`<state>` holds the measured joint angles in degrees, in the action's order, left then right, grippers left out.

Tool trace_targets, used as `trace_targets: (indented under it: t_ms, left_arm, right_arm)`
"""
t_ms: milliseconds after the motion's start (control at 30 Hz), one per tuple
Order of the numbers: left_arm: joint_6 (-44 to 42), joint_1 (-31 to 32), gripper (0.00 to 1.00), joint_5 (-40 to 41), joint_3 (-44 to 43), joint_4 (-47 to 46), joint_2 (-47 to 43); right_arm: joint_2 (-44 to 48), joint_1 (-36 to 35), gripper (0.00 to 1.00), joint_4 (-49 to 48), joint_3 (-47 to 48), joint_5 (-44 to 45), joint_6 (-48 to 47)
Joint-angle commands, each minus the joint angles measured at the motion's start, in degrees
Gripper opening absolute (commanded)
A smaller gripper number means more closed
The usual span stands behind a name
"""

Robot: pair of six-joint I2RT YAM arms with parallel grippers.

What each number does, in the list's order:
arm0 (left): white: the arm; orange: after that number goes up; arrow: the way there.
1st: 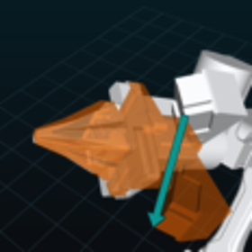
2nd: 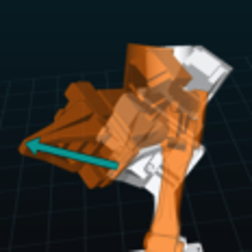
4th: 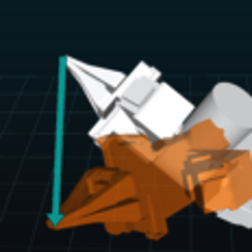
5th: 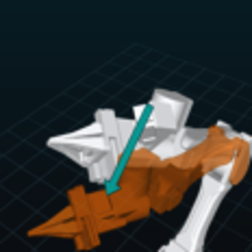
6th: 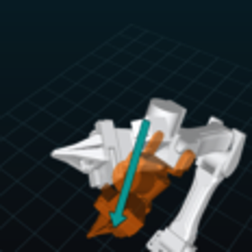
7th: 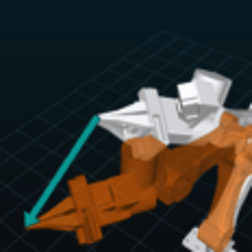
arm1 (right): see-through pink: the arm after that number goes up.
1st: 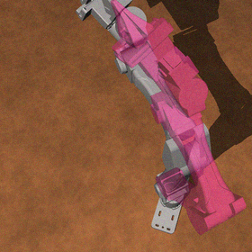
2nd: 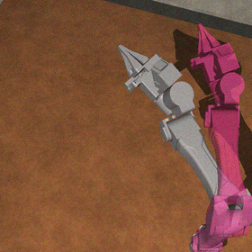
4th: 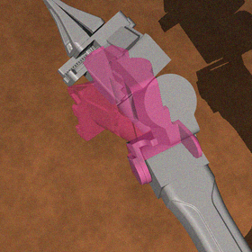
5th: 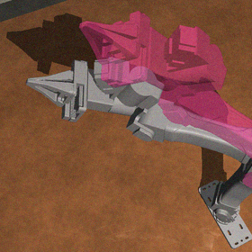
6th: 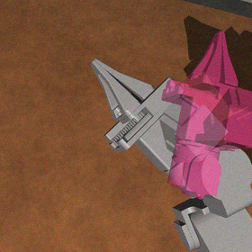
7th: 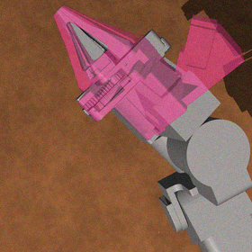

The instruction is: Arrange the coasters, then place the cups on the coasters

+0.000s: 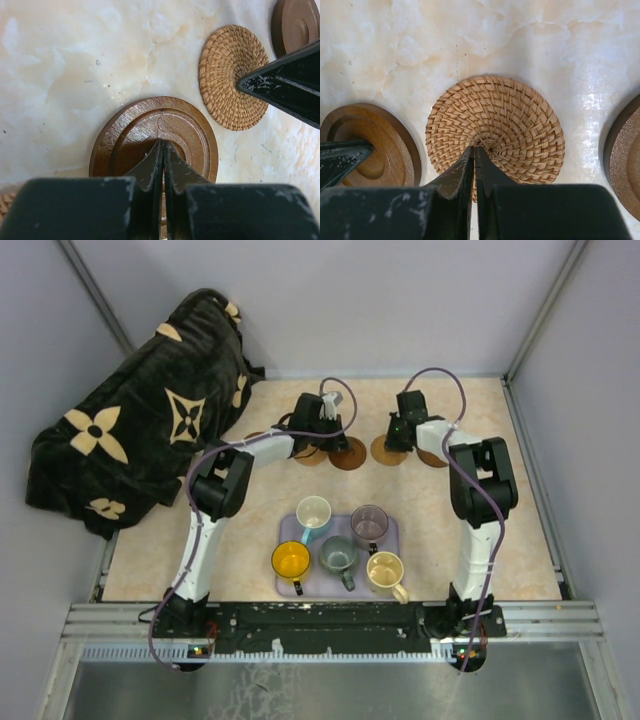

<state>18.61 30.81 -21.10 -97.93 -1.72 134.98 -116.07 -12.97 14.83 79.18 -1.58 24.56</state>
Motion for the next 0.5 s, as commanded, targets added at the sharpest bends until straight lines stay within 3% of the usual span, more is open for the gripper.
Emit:
trace_targets:
  t_ms: [0,467]
  left_arm:
    - [0.9,-0.7,0.06,0.8,-2.1,0.2,3.0]
    - [2.9,-0.7,0.06,-4.5,-1.3,-1.5,3.3]
  right_arm:
    - [-2.6,0.9,0.05,2.7,1.2,2.0,-1.4]
    - [-1.5,0.9,0.09,3.1,1.5,1.5,-2.4]
